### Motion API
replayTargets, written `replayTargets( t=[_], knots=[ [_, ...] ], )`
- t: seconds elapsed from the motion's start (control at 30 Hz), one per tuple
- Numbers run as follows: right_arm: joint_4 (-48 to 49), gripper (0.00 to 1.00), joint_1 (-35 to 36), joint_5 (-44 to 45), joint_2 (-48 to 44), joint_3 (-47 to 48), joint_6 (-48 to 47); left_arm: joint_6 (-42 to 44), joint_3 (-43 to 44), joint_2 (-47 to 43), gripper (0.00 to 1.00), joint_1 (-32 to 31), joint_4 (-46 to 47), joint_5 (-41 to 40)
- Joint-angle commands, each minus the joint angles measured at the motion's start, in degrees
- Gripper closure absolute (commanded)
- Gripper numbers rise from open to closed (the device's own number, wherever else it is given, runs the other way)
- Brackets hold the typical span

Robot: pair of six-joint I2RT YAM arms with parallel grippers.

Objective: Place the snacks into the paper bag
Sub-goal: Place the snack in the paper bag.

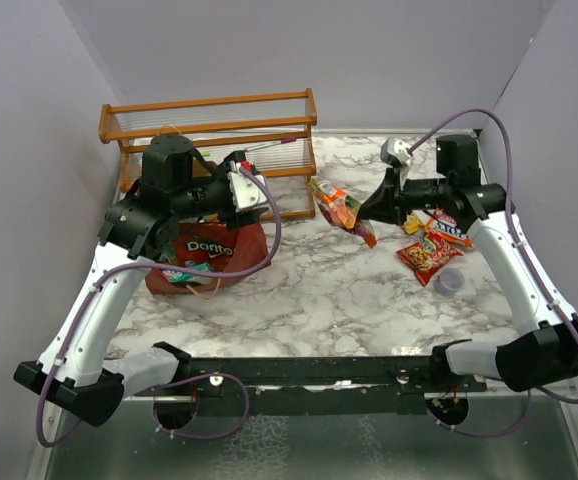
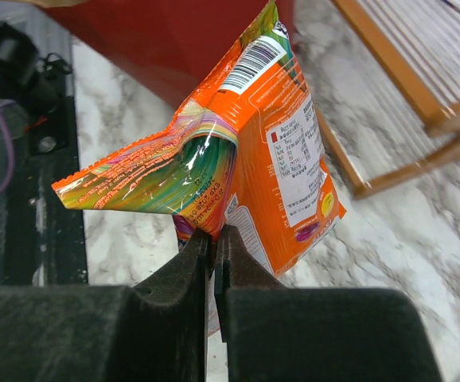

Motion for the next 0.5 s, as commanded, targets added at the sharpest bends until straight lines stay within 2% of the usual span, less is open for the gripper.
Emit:
replayTargets(
  t=[0.0, 0.27, 0.47],
  knots=[
    [-3.73, 0.99, 4.67, -6.18, -3.04, -0.64, -4.70, 7.84, 1.93, 1.06, 0.32, -0.56, -4.98, 10.67],
    [-9.02, 0.99, 10.26, -6.05, -3.96, -1.33, -9.33, 15.72, 2.96, 3.81, 0.30, -2.35, -10.00, 17.71],
    [-9.67, 0.99, 11.59, -7.22, -5.98, -2.50, -10.38, 18.95, 2.51, 5.76, 0.29, -6.56, -12.83, 19.19]
  ],
)
